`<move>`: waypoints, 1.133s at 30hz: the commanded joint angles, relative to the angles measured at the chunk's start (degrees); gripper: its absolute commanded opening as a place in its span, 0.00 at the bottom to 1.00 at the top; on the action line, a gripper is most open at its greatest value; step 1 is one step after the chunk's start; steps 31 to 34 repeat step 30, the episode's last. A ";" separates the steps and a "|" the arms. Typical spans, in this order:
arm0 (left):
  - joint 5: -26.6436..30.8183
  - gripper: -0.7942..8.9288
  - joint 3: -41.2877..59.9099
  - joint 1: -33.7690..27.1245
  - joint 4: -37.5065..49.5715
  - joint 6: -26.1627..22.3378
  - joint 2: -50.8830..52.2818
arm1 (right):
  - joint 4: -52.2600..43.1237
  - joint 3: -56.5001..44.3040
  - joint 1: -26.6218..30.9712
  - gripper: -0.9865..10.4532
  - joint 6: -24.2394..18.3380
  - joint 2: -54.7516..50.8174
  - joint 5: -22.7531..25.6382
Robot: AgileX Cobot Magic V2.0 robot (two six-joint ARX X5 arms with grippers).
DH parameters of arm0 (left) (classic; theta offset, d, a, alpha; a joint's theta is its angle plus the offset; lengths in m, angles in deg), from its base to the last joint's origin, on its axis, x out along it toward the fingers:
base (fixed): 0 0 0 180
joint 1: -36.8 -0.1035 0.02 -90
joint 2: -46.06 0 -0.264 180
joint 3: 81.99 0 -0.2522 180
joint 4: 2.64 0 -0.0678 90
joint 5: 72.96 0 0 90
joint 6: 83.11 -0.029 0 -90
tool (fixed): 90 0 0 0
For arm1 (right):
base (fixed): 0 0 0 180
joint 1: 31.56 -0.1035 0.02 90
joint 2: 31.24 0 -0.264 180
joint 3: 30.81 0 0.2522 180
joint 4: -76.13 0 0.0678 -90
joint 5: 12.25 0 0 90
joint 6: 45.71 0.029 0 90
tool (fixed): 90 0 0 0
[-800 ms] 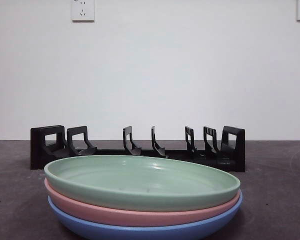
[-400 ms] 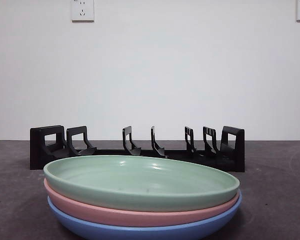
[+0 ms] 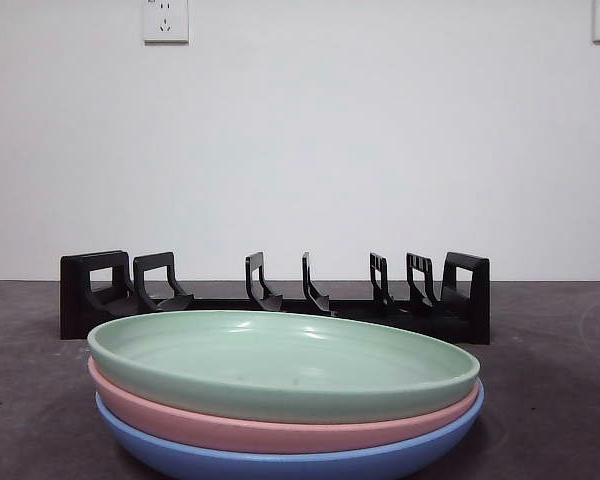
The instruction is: Place the plate
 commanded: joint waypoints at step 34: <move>-0.04 0.09 1.07 -0.09 0.66 -0.17 0.07 | -4.76 -7.76 5.35 0.10 1.60 -4.48 0.04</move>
